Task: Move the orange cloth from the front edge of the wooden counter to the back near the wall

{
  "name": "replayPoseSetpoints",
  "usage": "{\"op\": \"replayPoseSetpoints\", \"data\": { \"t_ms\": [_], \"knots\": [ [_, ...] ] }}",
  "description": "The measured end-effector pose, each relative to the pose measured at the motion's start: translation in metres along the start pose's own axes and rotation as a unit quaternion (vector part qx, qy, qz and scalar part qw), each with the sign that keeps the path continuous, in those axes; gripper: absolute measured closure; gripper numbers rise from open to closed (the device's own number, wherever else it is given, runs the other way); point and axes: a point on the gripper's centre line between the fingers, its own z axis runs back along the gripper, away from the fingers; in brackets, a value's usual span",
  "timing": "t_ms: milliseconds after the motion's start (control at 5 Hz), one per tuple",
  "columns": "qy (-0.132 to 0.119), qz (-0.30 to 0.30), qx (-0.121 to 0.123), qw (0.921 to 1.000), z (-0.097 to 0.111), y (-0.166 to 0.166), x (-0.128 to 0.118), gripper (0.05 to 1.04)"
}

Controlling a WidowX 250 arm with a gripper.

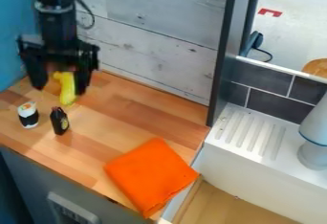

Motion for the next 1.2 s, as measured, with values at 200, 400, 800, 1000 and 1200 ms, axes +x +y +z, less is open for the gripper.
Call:
{"op": "replayPoseSetpoints", "data": {
  "t_ms": [200, 400, 800, 1000, 1200],
  "knots": [
    [-0.029, -0.088, 0.011, 0.9957, 0.019, -0.035, -0.031, 0.083],
    [-0.034, -0.152, 0.026, 0.9875, -0.006, -0.069, -0.042, 0.083],
    [-0.029, -0.235, -0.005, 0.9716, -0.088, -0.096, -0.043, 0.083],
    [-0.05, -0.269, -0.049, 0.9606, -0.102, -0.115, -0.038, 0.083],
    [-0.036, -0.269, -0.054, 0.9611, -0.119, -0.12, -0.037, 0.083]
  ]
}}
